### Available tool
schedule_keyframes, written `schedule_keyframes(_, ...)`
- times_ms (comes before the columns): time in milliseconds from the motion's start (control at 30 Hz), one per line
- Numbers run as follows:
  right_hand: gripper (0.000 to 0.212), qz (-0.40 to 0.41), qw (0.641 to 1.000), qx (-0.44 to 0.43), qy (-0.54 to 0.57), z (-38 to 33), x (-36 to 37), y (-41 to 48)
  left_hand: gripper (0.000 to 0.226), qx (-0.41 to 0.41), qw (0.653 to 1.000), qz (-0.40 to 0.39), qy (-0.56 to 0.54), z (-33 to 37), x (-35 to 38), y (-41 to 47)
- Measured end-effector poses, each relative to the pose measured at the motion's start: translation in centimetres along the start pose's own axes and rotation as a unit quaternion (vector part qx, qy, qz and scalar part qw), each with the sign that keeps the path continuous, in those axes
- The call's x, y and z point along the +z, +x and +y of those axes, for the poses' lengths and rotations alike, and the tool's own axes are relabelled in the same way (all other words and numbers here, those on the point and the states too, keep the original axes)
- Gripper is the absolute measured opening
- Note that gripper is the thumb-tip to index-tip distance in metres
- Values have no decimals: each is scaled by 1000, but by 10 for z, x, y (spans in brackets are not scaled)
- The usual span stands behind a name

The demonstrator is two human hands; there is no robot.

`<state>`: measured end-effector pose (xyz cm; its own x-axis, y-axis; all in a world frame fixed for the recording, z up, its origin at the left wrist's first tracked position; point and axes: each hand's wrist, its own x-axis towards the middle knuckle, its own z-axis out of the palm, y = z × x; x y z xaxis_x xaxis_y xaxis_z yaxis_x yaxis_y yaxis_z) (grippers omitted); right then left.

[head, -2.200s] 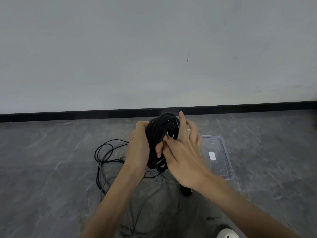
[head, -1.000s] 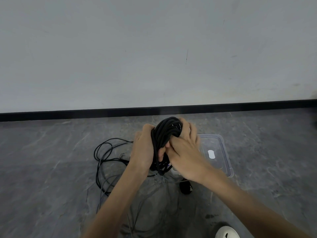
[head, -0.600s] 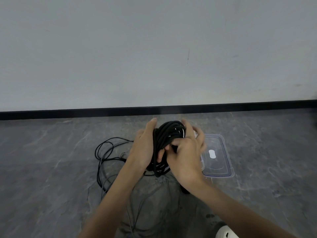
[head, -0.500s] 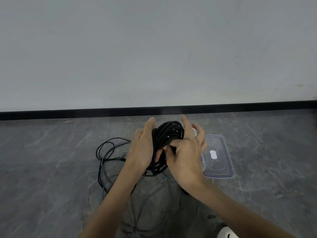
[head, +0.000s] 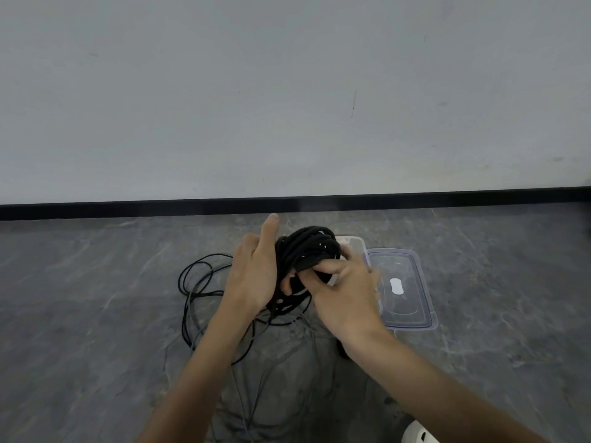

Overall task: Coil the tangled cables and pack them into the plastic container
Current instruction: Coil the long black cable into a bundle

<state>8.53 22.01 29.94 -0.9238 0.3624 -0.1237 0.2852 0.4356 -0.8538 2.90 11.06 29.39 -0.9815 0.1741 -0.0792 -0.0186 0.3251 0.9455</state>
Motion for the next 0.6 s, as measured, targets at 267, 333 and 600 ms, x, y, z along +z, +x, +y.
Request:
schedule_keyframes(267, 24, -84, 986, 78, 123, 3, -7, 1, 80, 8, 1000, 26, -2, 4, 6, 0)
schedule_keyframes(333, 16, -64, 994, 43, 73, 4, -2, 0, 79, 1, 1000, 30, -10, 3, 5, 1)
schedule_keyframes(600, 12, -39, 983, -35, -178, 0, 7, -5, 50, -20, 997, 65, -45, 0, 6, 2)
